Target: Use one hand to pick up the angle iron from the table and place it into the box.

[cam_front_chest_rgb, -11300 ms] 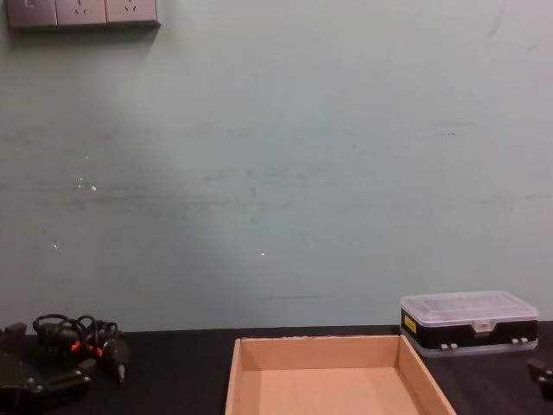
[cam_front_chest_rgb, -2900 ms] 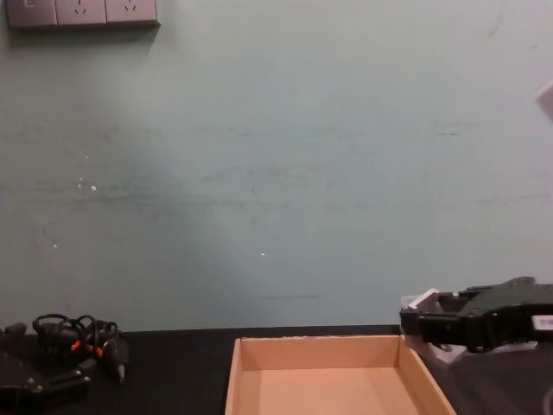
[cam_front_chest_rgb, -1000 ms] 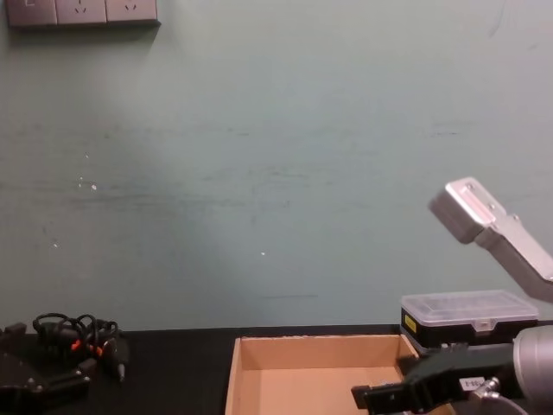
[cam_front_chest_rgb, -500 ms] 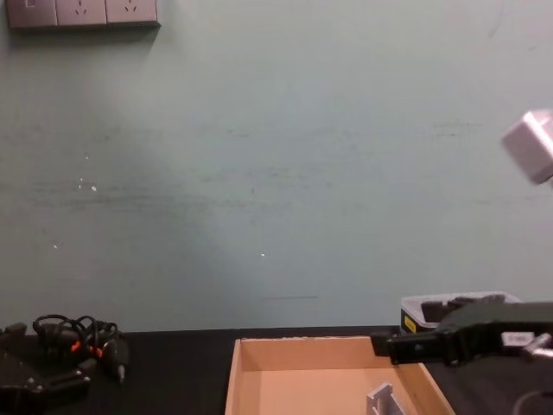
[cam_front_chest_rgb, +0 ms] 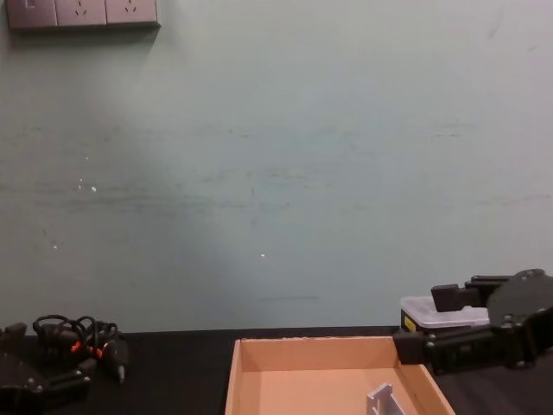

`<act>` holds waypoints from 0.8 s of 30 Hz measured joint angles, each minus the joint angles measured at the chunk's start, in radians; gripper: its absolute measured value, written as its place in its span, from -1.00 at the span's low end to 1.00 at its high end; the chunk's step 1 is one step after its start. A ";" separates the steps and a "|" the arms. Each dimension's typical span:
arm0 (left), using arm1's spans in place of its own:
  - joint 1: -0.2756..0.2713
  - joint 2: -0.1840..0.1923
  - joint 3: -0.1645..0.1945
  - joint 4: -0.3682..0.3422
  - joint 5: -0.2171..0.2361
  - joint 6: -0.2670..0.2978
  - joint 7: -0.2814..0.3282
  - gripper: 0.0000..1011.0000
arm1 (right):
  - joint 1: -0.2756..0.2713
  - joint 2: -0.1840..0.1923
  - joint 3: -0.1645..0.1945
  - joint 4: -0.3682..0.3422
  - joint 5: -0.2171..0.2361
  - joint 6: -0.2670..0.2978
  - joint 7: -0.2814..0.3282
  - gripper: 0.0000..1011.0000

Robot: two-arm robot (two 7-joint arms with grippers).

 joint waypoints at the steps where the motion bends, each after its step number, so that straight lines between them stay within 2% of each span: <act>1: 0.000 0.000 0.000 0.000 0.000 0.000 0.000 0.98 | -0.007 0.015 -0.001 -0.018 0.006 0.001 0.009 0.99; 7: 0.000 0.000 0.000 0.000 0.000 0.000 0.000 0.98 | -0.025 0.068 -0.011 -0.076 0.032 0.019 0.039 0.99; 10: 0.000 0.000 0.000 0.000 0.000 0.000 0.000 0.98 | -0.026 0.081 -0.021 -0.086 0.041 0.031 0.052 0.99; 17: 0.000 0.000 0.000 0.000 0.000 0.000 0.000 0.98 | -0.009 0.112 -0.099 -0.085 0.048 0.078 0.109 0.99; 24: 0.000 0.000 0.000 0.000 0.000 0.000 0.000 0.98 | 0.001 0.112 -0.161 -0.047 0.032 0.095 0.114 0.99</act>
